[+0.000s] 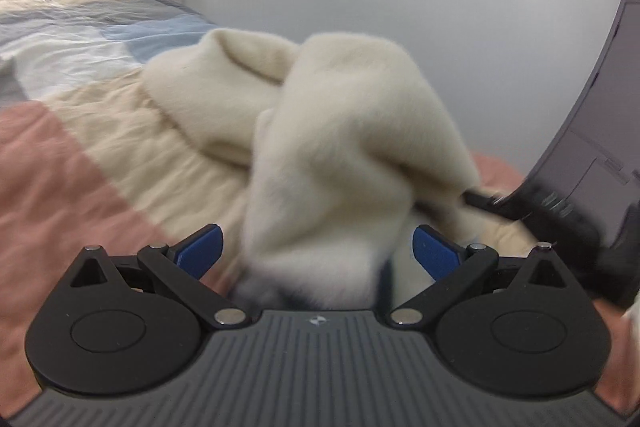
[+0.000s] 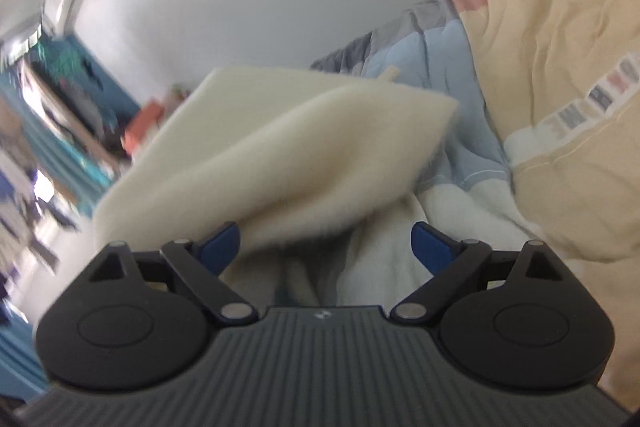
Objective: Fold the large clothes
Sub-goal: 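Reach both grippers to the cream sweater and close on its fabric, then lift the sweater with both grippers, then open both to release it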
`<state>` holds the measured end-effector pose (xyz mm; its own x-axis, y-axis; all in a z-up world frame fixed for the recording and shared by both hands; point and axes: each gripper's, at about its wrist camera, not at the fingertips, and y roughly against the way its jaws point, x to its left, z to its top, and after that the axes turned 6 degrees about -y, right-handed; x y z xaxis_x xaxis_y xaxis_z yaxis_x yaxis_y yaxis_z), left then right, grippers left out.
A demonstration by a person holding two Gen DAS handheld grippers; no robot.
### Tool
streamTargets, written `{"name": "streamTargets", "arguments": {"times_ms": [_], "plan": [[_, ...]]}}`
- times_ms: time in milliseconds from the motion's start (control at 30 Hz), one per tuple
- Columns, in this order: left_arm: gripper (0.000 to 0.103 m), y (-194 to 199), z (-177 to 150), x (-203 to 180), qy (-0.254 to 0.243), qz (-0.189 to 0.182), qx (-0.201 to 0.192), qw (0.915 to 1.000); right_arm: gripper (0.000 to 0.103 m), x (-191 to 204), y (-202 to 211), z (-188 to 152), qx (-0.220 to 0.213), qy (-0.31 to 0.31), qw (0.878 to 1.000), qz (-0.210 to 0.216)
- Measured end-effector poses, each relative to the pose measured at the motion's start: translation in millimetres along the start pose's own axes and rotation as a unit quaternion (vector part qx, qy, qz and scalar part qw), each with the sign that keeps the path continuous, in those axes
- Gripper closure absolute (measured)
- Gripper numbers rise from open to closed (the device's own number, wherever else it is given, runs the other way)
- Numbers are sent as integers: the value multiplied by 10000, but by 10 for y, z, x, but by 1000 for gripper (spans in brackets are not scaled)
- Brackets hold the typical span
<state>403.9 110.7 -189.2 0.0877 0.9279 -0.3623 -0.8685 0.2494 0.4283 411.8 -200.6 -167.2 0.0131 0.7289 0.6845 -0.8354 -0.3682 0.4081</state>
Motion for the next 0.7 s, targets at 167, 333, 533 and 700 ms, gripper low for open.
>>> {"name": "streamTargets", "arguments": {"times_ms": [167,333,533,700], "plan": [[37,-305,96,-109,-10,149,282,9995,26,-75,-173,42,-23,39,10000,37],[68,-237,74,-42,23,287,263,9992,79,-59,-216,17,169,113,9991,370],[81,214,168,-22,7,402,-226,9989,92,131,125,6,-127,647,9964,533],[82,655,359,-53,-100,353,-468,9982,93,241,581,95,-618,778,9919,797]]}}
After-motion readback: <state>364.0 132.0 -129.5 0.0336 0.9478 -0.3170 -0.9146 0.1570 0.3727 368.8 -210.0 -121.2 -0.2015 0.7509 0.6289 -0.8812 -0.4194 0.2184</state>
